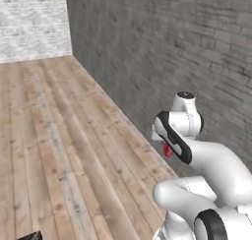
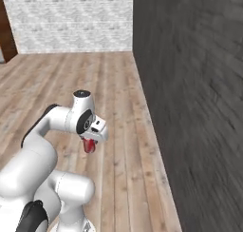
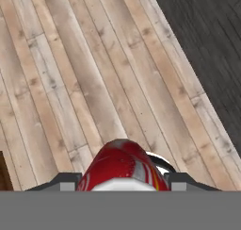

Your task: Four empty soda cans are scattered around the kitchen. Gather all the cans and cluster them next to the stove for recycling.

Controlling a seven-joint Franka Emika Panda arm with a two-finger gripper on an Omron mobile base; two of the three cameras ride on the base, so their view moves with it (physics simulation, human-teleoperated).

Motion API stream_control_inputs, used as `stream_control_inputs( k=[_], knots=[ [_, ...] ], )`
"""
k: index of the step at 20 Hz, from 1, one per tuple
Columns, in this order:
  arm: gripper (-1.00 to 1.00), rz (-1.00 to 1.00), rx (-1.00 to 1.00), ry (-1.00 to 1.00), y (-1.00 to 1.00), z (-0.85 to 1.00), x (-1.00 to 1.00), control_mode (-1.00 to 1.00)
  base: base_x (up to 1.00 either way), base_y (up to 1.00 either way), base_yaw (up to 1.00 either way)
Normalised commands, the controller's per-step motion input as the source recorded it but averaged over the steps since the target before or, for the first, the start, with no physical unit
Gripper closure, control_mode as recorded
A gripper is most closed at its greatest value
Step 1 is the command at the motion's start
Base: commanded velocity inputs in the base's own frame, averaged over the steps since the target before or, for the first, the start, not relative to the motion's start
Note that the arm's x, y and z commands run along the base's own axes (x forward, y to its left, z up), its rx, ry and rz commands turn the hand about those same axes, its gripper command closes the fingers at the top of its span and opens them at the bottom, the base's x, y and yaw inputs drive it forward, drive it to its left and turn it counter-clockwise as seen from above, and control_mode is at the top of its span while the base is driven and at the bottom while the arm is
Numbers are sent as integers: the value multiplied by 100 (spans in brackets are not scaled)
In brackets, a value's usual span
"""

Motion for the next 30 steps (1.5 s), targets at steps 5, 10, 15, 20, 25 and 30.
stream_control_inputs(
  k=[5, 10, 15, 20, 25, 30],
  knots=[
    [100, 0, 0, 0, 0, 0, 0, 100, 49, 19, 35],
    [100, 0, 0, 0, 0, 0, 0, 100, 51, 18, 33],
    [100, 0, 0, 0, 0, 0, 0, 100, 59, 13, 28],
    [100, 0, 0, 0, 0, 0, 0, 100, 63, 11, 23],
    [100, 0, 0, 0, 0, 0, 0, 100, 66, 11, 19],
    [100, 0, 0, 0, 0, 0, 0, 100, 71, 8, 15]
  ],
)
